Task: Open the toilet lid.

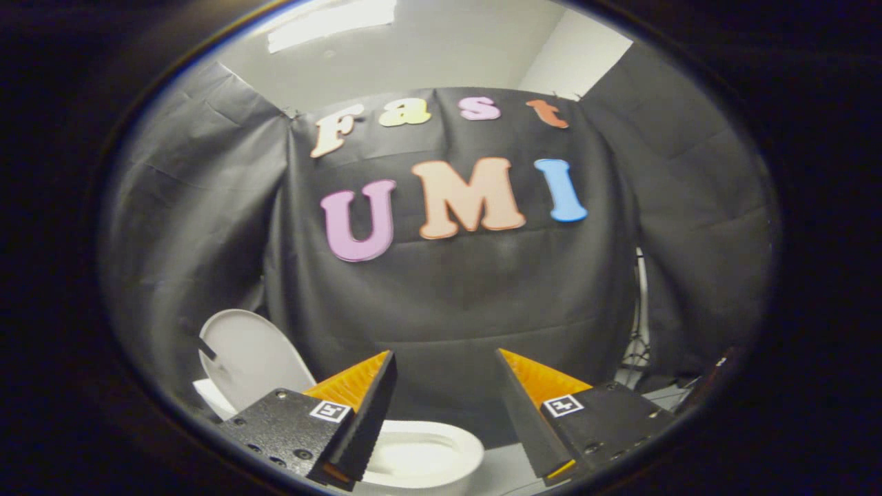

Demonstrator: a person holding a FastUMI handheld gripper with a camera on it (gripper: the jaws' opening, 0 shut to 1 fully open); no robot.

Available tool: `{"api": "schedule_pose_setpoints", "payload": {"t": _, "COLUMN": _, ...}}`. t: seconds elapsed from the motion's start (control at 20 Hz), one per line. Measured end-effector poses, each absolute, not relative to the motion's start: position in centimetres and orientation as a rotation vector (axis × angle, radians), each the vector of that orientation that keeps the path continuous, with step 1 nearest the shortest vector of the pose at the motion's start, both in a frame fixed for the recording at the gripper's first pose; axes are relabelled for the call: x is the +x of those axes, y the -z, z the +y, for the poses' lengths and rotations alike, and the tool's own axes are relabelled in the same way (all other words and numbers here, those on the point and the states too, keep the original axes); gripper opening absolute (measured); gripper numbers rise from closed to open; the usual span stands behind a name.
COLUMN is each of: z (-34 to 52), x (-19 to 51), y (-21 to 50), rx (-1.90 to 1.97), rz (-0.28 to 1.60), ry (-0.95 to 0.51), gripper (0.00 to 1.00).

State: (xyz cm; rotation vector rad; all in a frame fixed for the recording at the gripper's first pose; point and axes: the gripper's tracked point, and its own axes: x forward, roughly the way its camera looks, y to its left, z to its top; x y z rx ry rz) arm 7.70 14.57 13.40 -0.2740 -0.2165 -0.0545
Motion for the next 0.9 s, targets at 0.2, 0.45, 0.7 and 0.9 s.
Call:
{"api": "schedule_pose_setpoints", "payload": {"t": 0.2, "z": 9.1, "x": 6.0, "y": -12.5, "rx": -0.261, "rz": -0.218, "ry": 0.123, "gripper": 0.86}}
{"api": "schedule_pose_setpoints", "payload": {"t": 0.45, "z": 6.8, "x": 6.0, "y": -10.5, "rx": -0.222, "rz": -0.18, "ry": 0.159, "gripper": 0.86}}
{"api": "schedule_pose_setpoints", "payload": {"t": 0.7, "z": 7.3, "x": 6.6, "y": -9.0, "rx": -0.225, "rz": -0.121, "ry": 0.148, "gripper": 0.86}}
{"api": "schedule_pose_setpoints", "payload": {"t": 0.9, "z": 7.6, "x": 7.0, "y": -8.5, "rx": -0.227, "rz": -0.097, "ry": 0.13, "gripper": 0.86}}
